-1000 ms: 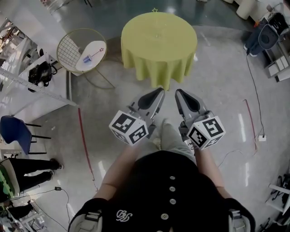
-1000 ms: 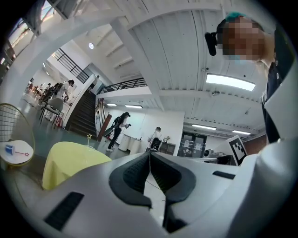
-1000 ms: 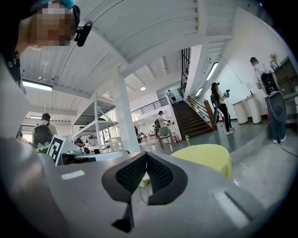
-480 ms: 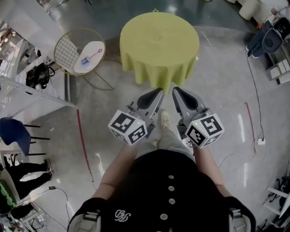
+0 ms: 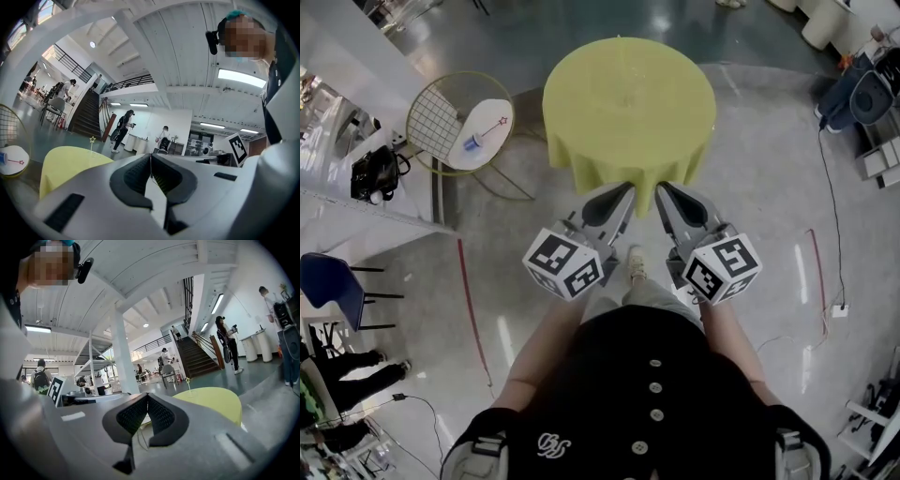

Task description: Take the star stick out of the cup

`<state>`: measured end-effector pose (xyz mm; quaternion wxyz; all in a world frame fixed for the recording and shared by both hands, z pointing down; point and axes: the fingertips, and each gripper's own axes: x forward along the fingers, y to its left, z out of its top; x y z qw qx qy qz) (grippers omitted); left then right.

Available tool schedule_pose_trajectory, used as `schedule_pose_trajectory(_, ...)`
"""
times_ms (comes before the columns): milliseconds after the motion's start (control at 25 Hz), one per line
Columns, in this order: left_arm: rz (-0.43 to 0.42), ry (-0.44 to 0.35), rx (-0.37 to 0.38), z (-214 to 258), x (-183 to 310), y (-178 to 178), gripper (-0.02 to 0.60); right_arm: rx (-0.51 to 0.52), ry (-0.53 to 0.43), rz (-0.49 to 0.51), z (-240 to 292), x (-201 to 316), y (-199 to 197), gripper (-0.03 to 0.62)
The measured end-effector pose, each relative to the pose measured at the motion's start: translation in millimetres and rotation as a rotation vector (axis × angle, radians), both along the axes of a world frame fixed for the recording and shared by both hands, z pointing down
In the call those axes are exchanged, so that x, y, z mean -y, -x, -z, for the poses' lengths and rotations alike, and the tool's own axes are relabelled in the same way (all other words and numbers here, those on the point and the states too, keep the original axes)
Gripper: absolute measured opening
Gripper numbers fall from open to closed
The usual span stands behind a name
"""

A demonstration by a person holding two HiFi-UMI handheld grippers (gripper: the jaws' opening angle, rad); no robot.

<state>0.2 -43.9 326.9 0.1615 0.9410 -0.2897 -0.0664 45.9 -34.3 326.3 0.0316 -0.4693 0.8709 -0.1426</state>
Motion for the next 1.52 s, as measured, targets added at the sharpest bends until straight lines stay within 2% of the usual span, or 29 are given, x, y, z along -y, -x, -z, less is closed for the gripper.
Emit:
schedule_pose_trajectory(360,0.051,-0.022,-0.004,16.2,87.6,-28.3,0.018,-0.010,-0.018,0.052,13.7,91.7,-25.6,0.003)
schedule_pose_trajectory(600,0.080,-0.023,0.004,13.9,124.6,-44.4,0.018,-0.004,-0.019,0.088,11.2,129.2,-40.0,0.003)
schedule_pose_trajectory(1280,0.105,0.028,0.014,-3.9,157.0,-55.4,0.018,-0.003,0.026,0.112,-6.8,165.1,-52.0,0.003)
schedule_pose_trajectory(1520,0.106,0.031,0.033,-6.8,173.1,-50.4,0.018,-0.034,0.010,0.107,-5.4,185.2,-57.7,0.003)
